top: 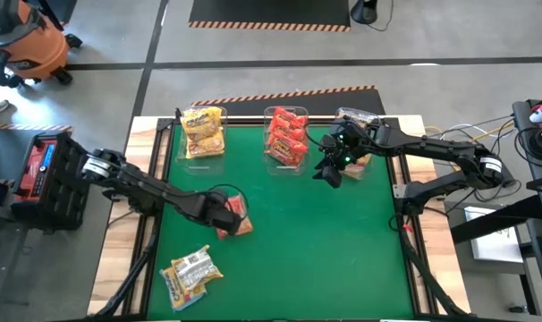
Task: Sort Maruchan noodles
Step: Put the orange noodle pack into the middle transparent bin
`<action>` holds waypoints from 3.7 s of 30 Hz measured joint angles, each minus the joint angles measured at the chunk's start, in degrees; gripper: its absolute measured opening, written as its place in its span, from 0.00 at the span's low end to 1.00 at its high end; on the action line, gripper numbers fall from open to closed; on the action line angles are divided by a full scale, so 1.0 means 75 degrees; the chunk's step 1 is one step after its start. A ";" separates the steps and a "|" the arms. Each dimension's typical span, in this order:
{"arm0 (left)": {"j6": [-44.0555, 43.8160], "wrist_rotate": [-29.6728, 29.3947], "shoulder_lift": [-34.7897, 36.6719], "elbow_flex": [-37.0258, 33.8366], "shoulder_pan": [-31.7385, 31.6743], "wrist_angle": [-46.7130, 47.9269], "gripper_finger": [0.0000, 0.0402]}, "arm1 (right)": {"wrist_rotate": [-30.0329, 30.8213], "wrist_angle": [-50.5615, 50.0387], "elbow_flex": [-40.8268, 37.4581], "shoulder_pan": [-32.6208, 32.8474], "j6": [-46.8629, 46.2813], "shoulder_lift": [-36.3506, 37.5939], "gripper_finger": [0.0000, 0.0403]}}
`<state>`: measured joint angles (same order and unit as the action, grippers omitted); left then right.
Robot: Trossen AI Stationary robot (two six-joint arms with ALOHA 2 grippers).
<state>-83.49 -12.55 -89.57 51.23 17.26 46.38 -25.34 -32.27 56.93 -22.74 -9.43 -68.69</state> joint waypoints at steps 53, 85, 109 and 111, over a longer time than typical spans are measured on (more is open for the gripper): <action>0.2057 -0.0198 -0.1619 0.1625 -0.0121 -0.0467 0.51 | 0.0003 -0.0043 0.0000 0.0000 -0.0082 0.0000 0.51; -0.2338 -0.1746 -0.1873 0.2528 -0.0191 0.0169 0.51 | 0.0796 0.0002 -0.0001 0.0000 -0.0061 0.0000 0.51; 0.3171 -0.1038 -0.2314 0.2425 -0.0759 -0.2388 0.51 | 0.0788 -0.0004 -0.0001 0.0000 -0.0658 0.0001 0.51; 0.2705 -0.1020 -0.2105 0.2420 -0.0721 -0.2390 0.51 | 0.0789 -0.0002 -0.0001 0.0000 -0.0980 0.0001 0.51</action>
<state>-63.20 -20.20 -105.36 69.38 11.85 28.46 -19.43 -32.28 56.93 -22.74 -16.78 -68.68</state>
